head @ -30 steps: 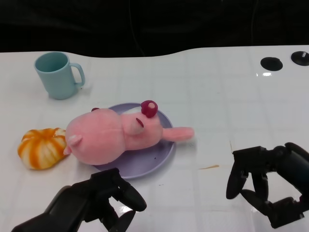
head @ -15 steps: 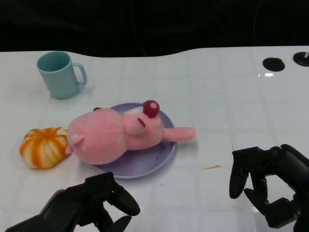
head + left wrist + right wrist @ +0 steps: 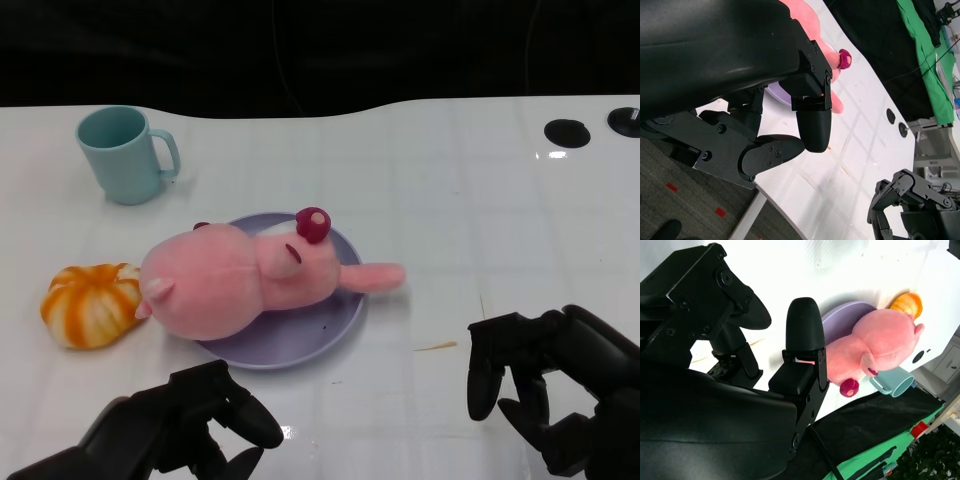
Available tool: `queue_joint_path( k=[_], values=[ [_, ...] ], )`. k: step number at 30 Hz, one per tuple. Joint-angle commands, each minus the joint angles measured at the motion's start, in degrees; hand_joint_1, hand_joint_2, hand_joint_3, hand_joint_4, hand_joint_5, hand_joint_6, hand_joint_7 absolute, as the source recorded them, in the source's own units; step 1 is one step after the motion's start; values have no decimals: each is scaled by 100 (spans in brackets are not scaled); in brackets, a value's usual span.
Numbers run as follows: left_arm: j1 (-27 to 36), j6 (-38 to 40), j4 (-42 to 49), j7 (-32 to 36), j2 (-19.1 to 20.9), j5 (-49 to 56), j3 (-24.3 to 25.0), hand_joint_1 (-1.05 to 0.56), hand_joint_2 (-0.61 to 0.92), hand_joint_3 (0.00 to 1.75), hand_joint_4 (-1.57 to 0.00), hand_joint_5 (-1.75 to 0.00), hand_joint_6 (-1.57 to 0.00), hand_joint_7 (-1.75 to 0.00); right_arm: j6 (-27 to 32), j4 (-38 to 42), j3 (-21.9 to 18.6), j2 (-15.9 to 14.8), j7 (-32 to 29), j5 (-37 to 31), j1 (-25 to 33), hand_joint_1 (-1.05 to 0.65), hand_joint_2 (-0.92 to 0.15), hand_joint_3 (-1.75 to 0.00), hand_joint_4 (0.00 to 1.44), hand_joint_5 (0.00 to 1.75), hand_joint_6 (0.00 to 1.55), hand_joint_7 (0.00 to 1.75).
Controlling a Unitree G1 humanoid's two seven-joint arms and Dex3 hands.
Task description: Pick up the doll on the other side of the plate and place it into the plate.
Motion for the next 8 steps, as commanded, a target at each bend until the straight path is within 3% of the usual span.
queue_joint_path(
  k=[1,8],
  values=[
    [34,-117,56,-56,47,-70,88,-21,79,73,-62,-163,-61,-131,74,-53,25,-84,5,-97,-45,-1,-27,-146,95,175,85,143],
    [30,-238,142,-102,104,-36,105,-23,84,65,-62,-164,-61,-130,11,-73,36,-58,-18,-190,-43,1,-26,-144,95,175,82,145]
  ],
)
